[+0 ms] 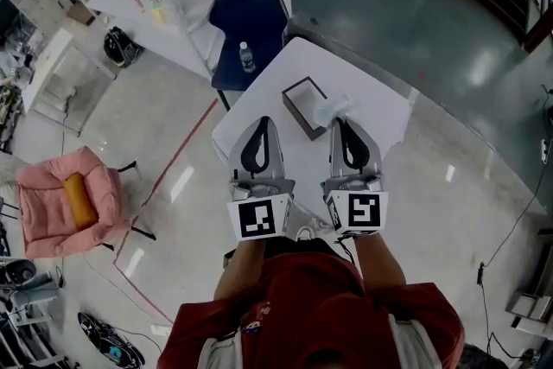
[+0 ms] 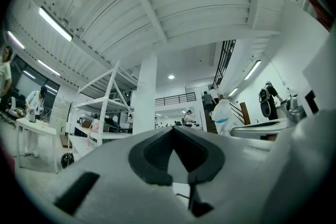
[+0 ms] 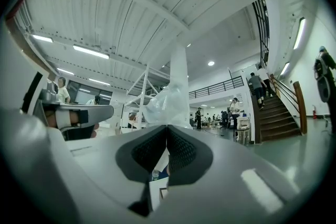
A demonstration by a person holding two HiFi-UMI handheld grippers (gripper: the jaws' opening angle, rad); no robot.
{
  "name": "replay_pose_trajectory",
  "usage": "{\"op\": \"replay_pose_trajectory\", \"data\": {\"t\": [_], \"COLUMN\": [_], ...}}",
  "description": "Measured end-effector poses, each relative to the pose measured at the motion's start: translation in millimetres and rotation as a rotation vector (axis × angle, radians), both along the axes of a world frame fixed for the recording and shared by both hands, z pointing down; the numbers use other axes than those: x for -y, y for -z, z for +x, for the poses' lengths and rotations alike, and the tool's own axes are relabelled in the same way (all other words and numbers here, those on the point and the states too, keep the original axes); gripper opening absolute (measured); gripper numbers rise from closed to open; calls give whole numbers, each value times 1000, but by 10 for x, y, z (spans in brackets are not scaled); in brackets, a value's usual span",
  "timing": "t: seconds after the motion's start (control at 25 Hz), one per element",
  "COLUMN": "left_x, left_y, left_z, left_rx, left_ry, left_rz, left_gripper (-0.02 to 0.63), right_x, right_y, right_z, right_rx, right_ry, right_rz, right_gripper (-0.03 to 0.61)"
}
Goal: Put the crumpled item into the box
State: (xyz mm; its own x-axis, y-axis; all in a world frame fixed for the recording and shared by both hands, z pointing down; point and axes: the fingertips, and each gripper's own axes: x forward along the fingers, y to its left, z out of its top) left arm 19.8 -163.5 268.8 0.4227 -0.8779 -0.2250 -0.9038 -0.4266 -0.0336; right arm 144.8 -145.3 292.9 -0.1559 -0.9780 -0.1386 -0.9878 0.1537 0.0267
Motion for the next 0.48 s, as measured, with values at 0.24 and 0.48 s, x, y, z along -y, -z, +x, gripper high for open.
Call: {"op": "replay_pose_trajectory", "data": {"t": [0.24, 0.48], "left_x": [201, 458], "left_y": [10, -69], "left_z": [69, 139], "left_rx": [-55, -60], "left_ry": [-5, -34], "left_rz": [-7, -24], "left_gripper": [3, 3], "right_x": [200, 474], "right_y": [-69, -169], "right_z": [69, 57], "right_rx": [-8, -22], "right_ry": [-1, -3], "right_rz": [-18, -49], "right_gripper": [6, 6]}}
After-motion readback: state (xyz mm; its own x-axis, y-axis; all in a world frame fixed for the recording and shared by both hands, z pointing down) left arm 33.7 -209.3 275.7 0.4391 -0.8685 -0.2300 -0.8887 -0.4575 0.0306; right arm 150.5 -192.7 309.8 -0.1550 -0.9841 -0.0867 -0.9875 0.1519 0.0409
